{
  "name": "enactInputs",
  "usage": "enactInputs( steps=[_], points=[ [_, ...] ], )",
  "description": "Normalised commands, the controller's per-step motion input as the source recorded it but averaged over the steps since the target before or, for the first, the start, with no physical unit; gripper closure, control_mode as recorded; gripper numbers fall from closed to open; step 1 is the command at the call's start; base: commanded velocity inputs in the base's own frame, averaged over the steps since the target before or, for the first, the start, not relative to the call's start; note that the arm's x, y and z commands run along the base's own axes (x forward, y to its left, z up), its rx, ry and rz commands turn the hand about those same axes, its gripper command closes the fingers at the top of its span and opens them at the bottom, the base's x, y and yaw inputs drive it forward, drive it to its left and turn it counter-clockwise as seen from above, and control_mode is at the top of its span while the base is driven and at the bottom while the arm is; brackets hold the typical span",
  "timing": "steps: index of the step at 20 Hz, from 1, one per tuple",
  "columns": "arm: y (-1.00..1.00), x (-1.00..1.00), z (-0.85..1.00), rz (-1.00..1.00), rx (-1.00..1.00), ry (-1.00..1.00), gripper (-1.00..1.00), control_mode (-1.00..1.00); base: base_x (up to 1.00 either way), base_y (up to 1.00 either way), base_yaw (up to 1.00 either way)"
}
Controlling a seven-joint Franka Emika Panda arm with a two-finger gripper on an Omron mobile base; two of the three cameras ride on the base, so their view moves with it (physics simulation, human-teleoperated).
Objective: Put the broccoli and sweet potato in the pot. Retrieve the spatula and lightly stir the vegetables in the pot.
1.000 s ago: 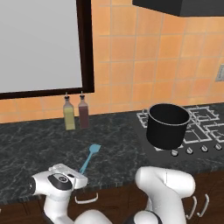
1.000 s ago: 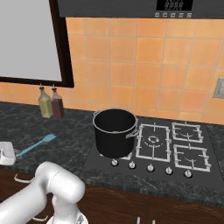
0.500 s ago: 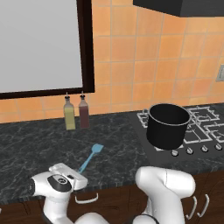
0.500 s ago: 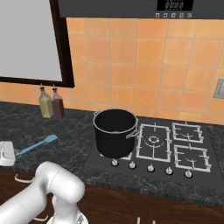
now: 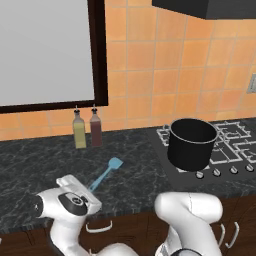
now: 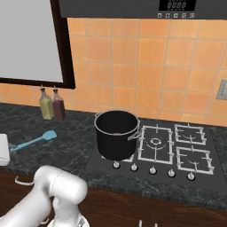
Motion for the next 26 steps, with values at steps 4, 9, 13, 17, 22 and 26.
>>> enactInputs(
  steps=[4,9,13,17,22,26],
  points=[
    [0.00,-0.27,1.00,-0.11,0.57,0.00,1.00,-1.00,0.00,0.00,0.00],
    [-0.19,-0.03,1.00,-0.19,0.54,0.00,1.00,-1.00,0.00,0.00,0.00],
    [-0.41,-0.04,1.00,-0.28,0.49,0.04,1.00,-1.00,0.00,0.00,0.00],
    [-0.57,-0.12,1.00,-0.35,0.49,0.09,1.00,-1.00,0.00,0.00,0.00],
    [-0.69,-0.31,1.00,-0.27,0.53,0.03,1.00,-1.00,0.00,0.00,0.00],
    [-0.88,-0.29,0.99,-0.21,0.41,-0.04,1.00,-1.00,0.00,0.00,0.00]
  ],
)
